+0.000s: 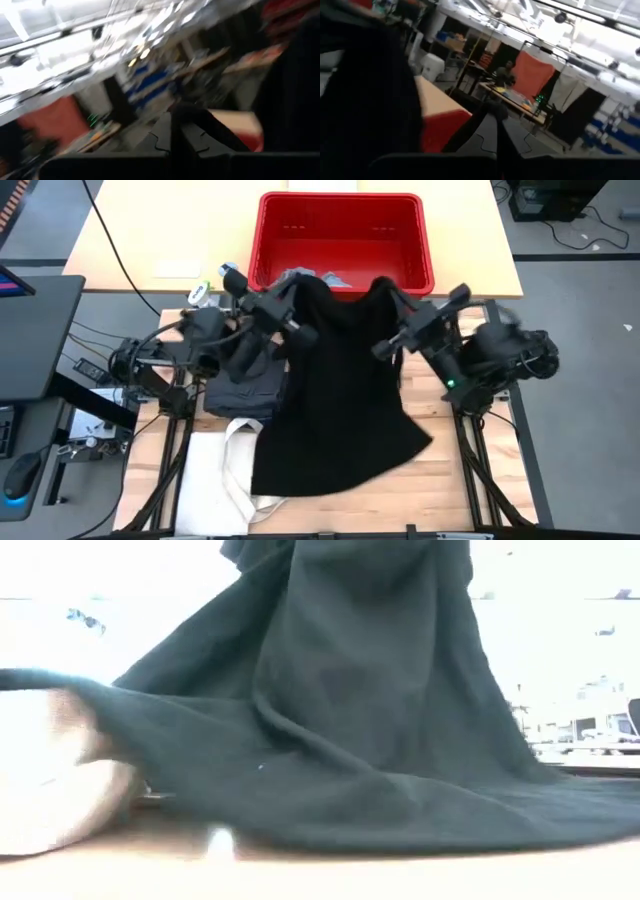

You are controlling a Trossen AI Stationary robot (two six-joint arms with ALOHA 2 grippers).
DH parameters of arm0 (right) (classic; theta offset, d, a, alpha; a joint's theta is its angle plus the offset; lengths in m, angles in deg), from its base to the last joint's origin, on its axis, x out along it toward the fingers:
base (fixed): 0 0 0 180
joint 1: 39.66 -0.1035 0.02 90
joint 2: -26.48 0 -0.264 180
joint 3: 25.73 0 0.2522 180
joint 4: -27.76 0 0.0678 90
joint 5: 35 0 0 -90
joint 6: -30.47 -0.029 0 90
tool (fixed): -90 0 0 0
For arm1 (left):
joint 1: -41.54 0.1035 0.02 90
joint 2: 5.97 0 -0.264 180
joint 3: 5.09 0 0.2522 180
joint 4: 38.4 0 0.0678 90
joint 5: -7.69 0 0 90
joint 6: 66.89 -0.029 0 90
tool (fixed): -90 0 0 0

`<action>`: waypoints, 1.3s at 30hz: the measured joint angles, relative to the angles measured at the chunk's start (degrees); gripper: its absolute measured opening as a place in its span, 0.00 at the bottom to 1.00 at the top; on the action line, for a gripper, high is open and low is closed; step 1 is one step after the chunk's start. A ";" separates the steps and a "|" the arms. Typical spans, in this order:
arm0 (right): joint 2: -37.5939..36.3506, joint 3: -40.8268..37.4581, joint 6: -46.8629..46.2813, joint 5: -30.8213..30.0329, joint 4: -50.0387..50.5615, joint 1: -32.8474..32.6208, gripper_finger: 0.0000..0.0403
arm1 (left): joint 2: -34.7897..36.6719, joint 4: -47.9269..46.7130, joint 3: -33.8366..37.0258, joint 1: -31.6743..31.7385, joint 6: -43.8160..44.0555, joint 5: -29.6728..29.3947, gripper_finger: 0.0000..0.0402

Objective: Fold Laundry from Bin
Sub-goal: Fold the black shirt

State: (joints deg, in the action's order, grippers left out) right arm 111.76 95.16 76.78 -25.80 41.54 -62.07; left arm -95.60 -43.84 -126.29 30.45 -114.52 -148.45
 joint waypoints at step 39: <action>-16.41 -47.39 -56.44 56.42 24.81 24.08 0.03 | -0.07 -35.48 22.74 9.54 33.14 33.34 0.03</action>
State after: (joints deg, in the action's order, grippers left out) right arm 95.35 47.78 20.34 30.62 66.35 -37.99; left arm -95.66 -79.32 -103.54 40.00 -81.38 -115.11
